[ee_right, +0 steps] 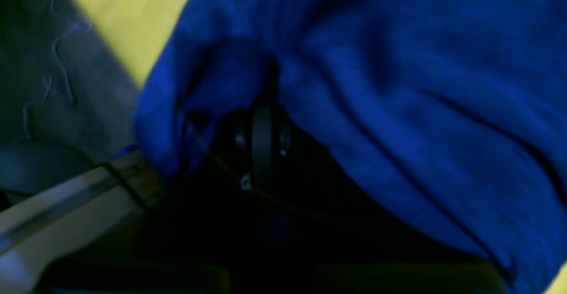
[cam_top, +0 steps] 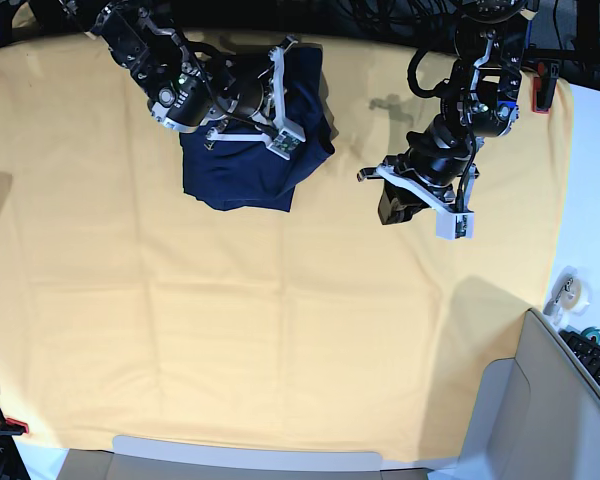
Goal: Fold the T-shirt properly
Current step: 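Press and tuck the folded fabric with the right gripper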
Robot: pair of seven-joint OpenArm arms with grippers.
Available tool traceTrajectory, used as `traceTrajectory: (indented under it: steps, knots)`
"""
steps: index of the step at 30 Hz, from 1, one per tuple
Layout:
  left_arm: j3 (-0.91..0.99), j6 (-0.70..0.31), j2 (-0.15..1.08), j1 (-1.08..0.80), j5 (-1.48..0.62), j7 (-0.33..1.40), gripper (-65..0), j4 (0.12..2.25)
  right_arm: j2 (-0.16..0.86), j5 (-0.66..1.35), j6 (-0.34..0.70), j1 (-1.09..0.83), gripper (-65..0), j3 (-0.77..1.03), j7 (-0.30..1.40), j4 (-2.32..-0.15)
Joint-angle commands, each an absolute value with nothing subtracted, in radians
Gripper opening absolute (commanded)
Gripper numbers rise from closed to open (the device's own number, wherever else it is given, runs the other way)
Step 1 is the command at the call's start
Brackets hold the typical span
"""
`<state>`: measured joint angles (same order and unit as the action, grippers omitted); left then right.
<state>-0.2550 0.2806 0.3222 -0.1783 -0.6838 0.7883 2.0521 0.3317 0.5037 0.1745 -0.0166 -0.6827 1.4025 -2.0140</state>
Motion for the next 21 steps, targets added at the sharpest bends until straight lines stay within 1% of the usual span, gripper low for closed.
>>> traceTrajectory:
  steps: [1, 4, 7, 10, 12, 18, 21]
  knots:
    - [-0.252, 0.274, 0.329, -0.171, -0.684, 0.774, -57.3, 2.069, 0.334, 0.513, 0.176, 0.001, -65.0, -0.7, 1.394, -2.04]
    - [-0.252, 0.274, 0.329, -0.171, -0.684, 0.774, -57.3, 2.069, 0.348, 0.527, 0.177, 0.022, -65.0, -0.722, 1.394, -2.041]
    - [-0.252, 0.274, 0.329, -0.171, -0.684, 0.774, -57.3, 2.069, 0.374, 0.636, 0.179, 0.059, -65.0, -0.722, 1.389, -2.041]
    - [-0.252, 0.274, 0.329, -0.171, -0.656, 0.776, -57.3, 2.069, 0.389, 0.74, 0.223, 0.111, -65.0, -0.719, 1.388, -2.04]
    - [-0.252, 0.274, 0.328, -0.171, -0.636, 0.777, -57.3, 2.069, 0.386, 0.773, 0.246, 0.136, -65.0, -0.711, 1.388, -2.038]
    - [-0.252, 0.274, 0.326, -0.191, -0.625, 0.771, -57.2, 2.069, 0.355, 0.751, 0.245, 0.153, -65.0, -0.57, 1.372, -2.032]
    - [-0.252, 0.274, 0.326, -0.191, -0.625, 0.771, -57.2, 2.069, 0.354, 0.696, 0.245, 0.18, -65.0, -0.587, 1.395, -2.022]
